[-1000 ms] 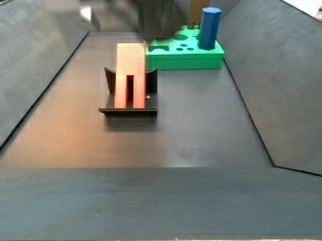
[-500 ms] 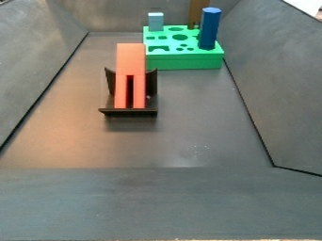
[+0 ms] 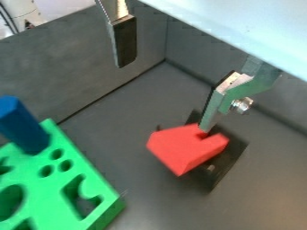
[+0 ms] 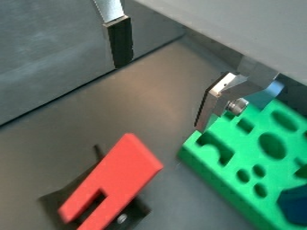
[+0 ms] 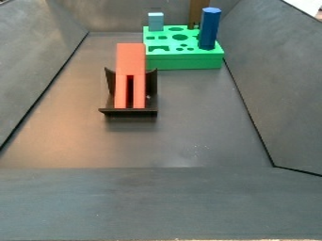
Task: Pick up the double-square object. Move up. Rotate the double-square object. Place the double-square object on the fixture. Regrasp the double-square object. Move to above the board. Insert the double-square object.
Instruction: Regrasp the double-square object.
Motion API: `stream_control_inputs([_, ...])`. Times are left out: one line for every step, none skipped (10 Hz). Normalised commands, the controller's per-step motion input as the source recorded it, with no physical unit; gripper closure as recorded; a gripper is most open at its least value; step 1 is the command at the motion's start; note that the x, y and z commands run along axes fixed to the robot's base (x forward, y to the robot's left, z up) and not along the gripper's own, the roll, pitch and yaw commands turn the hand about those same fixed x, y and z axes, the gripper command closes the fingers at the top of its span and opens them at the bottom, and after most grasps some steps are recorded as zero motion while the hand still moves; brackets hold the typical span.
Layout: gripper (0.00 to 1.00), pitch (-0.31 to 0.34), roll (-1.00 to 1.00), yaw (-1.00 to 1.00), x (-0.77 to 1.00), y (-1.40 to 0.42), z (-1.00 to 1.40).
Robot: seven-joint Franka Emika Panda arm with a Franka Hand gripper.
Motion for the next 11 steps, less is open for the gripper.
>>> stream_control_inputs([0.00, -0.017, 1.00, 0.01, -0.01, -0.02, 0.01])
stream_control_inputs([0.00, -0.015, 1.00, 0.01, -0.01, -0.02, 0.01])
stream_control_inputs([0.00, -0.009, 1.00, 0.01, 0.00, -0.02, 0.01])
stream_control_inputs([0.00, -0.004, 1.00, 0.01, 0.01, -0.02, 0.00])
stream_control_inputs([0.00, 0.006, 1.00, 0.01, 0.02, -0.02, -0.01])
stream_control_inputs([0.00, 0.013, 1.00, 0.01, 0.03, -0.02, 0.00])
stream_control_inputs([0.00, 0.029, 1.00, 0.02, 0.04, -0.03, 0.00])
stream_control_inputs([0.00, 0.044, 1.00, 0.02, 0.05, -0.03, 0.00])
stream_control_inputs([0.00, 0.069, 1.00, 0.03, 0.07, -0.04, 0.00])
stream_control_inputs([0.00, 0.105, 1.00, 0.04, 0.08, -0.04, 0.00])
stream_control_inputs([0.00, 0.138, 1.00, 0.06, 0.09, -0.04, -0.01])
